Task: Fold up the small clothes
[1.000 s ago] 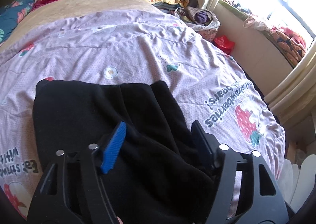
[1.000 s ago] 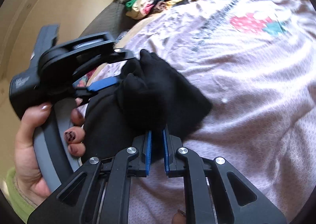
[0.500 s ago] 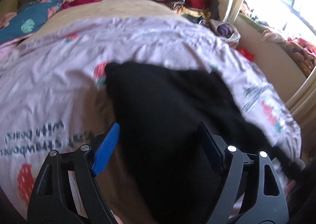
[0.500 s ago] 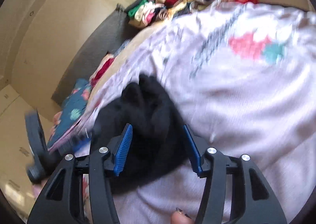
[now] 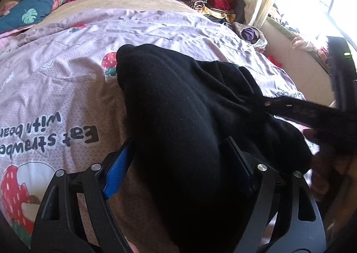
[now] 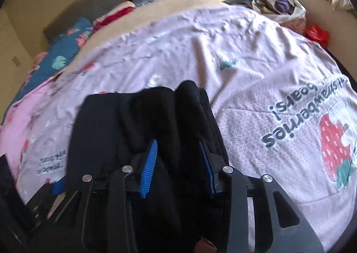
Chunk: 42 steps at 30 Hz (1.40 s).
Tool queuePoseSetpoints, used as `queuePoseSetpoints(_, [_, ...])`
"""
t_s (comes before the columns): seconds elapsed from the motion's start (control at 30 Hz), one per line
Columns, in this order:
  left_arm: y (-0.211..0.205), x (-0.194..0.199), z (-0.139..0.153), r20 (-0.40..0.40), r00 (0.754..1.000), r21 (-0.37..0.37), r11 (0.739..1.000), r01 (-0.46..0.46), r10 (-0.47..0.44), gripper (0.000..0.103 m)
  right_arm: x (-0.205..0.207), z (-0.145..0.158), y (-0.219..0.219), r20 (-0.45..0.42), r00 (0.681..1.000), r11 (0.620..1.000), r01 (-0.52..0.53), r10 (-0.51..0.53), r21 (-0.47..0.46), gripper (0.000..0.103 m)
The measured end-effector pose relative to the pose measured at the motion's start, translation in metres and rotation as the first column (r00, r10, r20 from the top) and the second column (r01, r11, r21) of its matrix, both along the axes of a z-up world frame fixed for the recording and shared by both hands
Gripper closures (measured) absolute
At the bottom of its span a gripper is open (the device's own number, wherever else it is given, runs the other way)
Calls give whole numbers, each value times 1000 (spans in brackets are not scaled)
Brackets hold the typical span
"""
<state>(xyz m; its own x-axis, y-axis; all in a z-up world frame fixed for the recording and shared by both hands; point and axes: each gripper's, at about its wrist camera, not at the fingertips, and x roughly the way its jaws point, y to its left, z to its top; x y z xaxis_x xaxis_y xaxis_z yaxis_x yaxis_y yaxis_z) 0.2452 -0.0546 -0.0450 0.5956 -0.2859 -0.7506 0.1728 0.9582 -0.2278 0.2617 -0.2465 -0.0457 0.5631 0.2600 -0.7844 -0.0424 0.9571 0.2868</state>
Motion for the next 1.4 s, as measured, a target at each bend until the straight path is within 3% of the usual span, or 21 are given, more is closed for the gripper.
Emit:
queuePoseSetpoints(0.17, [0,0,0,5,1000,-5,1000,3,-3,30,2,0,7,34,999,999,-23,24,-24,96])
queuePoseSetpoints(0.4, [-4,-9,9,-5,999,-53,998,44,-45,28,-15,36,-7,202,979,991,1,26,-134,98])
queuePoseSetpoints(0.6, [-21,-19,6,5,998,12,998,65,-65,28,-6,-1,-19,121,993,969,40,-11,-244,100])
queuePoseSetpoints(0.67, [-21,-19,6,1,998,17,998,62,-62,28,-7,-13,-20,110,993,946,79,-46,-316,100])
queuePoseSetpoints(0.8, [-20,-20,5,-6,998,18,998,61,-61,28,-13,-23,-45,79,988,963,146,-132,-225,99])
queuePoseSetpoints(0.9, [-19,-22,6,-10,998,18,998,58,-58,28,-27,-12,-56,107,984,972,160,-143,-173,94])
queuePoseSetpoints(0.97, [-18,-24,7,-11,998,12,998,56,-56,28,-42,0,-62,133,981,980,158,-141,-122,70])
queuePoseSetpoints(1.0, [-18,-26,8,-11,998,12,998,59,-59,28,-49,5,-63,148,980,983,152,-137,-100,63])
queuePoseSetpoints(1.03, [-18,-28,10,-10,998,12,998,61,-61,28,-59,13,-64,168,977,986,144,-129,-84,57])
queuePoseSetpoints(1.1, [-18,-33,13,-7,998,12,998,64,-64,28,-73,24,-62,194,974,988,134,-116,-79,54])
queuePoseSetpoints(1.17, [-16,-37,16,-6,998,10,998,65,-65,25,-90,34,-61,215,971,991,122,-106,-63,38])
queuePoseSetpoints(1.23, [-13,-40,19,-6,998,7,998,60,-60,25,-106,43,-59,237,966,992,116,-101,-48,28])
queuePoseSetpoints(1.4, [-9,-52,30,5,998,2,998,60,-60,20,-139,63,-53,276,958,995,92,-79,-35,14])
